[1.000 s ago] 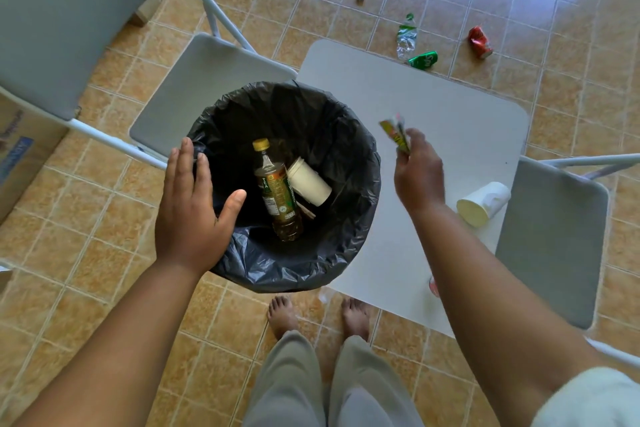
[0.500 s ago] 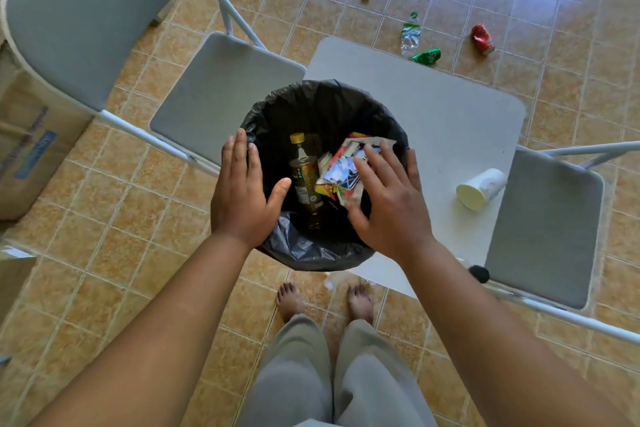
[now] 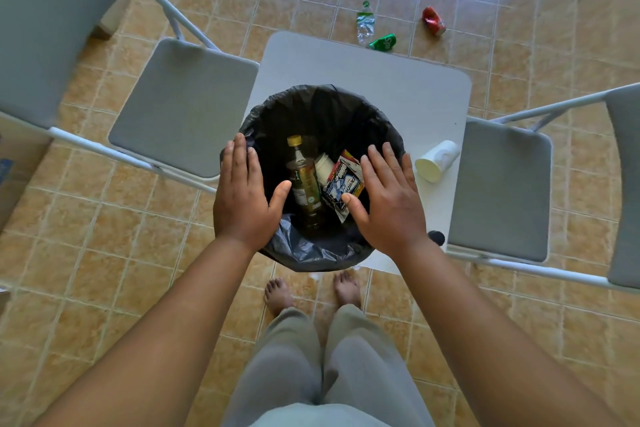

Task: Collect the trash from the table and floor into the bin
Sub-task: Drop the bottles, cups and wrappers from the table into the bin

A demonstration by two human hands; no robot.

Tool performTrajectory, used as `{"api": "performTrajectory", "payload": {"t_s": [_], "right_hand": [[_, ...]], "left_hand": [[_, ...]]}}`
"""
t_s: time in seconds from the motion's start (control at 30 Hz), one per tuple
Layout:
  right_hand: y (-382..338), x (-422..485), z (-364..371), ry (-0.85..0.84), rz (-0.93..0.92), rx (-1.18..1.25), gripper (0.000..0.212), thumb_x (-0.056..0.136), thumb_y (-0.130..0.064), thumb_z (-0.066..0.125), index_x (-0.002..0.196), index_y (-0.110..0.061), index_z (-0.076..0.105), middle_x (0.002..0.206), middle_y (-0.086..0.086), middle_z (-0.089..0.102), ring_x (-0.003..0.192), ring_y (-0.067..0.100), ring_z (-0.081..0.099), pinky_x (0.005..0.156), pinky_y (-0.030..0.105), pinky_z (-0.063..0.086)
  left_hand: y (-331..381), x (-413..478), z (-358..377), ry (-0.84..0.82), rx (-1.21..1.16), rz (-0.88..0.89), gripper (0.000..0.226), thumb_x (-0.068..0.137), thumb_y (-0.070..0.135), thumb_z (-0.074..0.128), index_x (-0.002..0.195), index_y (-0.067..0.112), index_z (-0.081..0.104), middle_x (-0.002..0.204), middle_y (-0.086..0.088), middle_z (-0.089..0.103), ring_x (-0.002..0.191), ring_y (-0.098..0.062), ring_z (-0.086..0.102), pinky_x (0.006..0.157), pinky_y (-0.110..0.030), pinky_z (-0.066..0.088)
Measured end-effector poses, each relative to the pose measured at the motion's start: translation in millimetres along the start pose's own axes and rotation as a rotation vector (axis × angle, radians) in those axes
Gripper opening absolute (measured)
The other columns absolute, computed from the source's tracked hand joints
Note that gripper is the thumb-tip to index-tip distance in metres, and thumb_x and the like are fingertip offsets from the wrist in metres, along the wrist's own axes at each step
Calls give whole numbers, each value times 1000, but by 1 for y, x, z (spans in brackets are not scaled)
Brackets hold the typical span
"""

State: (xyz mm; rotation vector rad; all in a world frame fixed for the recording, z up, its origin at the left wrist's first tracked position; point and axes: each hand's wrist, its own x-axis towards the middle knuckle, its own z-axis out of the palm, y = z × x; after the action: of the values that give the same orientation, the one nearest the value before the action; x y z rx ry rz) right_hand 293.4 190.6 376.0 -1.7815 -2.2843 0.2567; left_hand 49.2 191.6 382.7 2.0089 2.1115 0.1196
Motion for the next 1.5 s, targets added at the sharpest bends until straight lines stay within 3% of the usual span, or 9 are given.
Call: {"api": "performTrajectory", "payload": {"t_s": [0.23, 0.33, 0.43, 0.7, 0.93, 1.07, 1.27, 1.37, 1.5], "right_hand": [[15, -15, -16, 43, 23, 209, 61, 97, -40, 54, 145, -4, 44, 155, 11, 40, 150, 26, 23, 123, 49, 15], [32, -23, -23, 173, 268, 500, 50, 101, -30, 45, 144, -4, 47, 152, 10, 44, 147, 21, 31, 121, 42, 24], [57, -40, -24, 224, 513, 440, 44, 100, -24, 42, 139, -6, 52, 145, 12, 52, 138, 24, 44, 117, 39, 33], [92, -93, 19, -383, 640, 156, 36, 91, -23, 64, 125, -13, 60, 125, 12, 61, 110, 33, 57, 90, 40, 49], [88, -81, -10, 33, 744, 245, 38, 90, -24, 67, 120, -11, 48, 97, 18, 70, 82, 42, 66, 67, 34, 45], [80, -46, -80, 487, 582, 302, 43, 87, -36, 73, 109, -7, 50, 89, 6, 68, 79, 21, 68, 70, 29, 50], [49, 12, -153, 802, 226, 308, 43, 94, -37, 67, 127, -11, 57, 102, -3, 71, 89, 0, 63, 79, 8, 49], [22, 33, -138, 699, 171, 368, 43, 95, -31, 66, 131, -9, 57, 99, 2, 74, 78, -1, 62, 76, 0, 41], [-10, 40, -82, 284, 148, 425, 47, 91, -28, 67, 133, -10, 56, 98, 9, 75, 85, 23, 71, 78, 22, 50]], "left_hand": [[17, -5, 4, -11, -6, 7, 84, 96, 61, 27, 153, 1, 18, 164, -13, 2, 151, -26, -2, 122, -45, 12], [16, -5, 4, -8, 5, 2, 83, 96, 60, 27, 153, 1, 17, 164, -13, 1, 151, -26, -2, 122, -45, 12], [16, -5, 5, -5, 10, 3, 83, 96, 61, 26, 153, 1, 17, 164, -13, 2, 151, -26, -1, 122, -44, 11], [14, -5, 6, -4, 25, 5, 83, 96, 62, 25, 153, 2, 16, 164, -11, 0, 151, -25, -3, 122, -43, 9], [16, -5, 3, -10, 10, 3, 83, 96, 60, 28, 153, 2, 17, 164, -12, 1, 151, -27, -2, 121, -46, 13], [17, -5, 2, -9, 11, 7, 83, 96, 60, 28, 153, 1, 18, 164, -13, 2, 151, -27, -2, 121, -45, 12], [16, -5, 2, -10, 19, 9, 83, 96, 60, 28, 153, 1, 17, 164, -13, 1, 151, -26, -2, 122, -44, 11], [16, -5, 3, -9, 21, 10, 84, 96, 61, 26, 153, 1, 16, 164, -13, 1, 151, -26, -3, 122, -44, 10], [15, -4, 4, -12, 23, 15, 84, 96, 61, 25, 153, 1, 15, 164, -12, 0, 151, -26, -4, 122, -44, 11]]}}
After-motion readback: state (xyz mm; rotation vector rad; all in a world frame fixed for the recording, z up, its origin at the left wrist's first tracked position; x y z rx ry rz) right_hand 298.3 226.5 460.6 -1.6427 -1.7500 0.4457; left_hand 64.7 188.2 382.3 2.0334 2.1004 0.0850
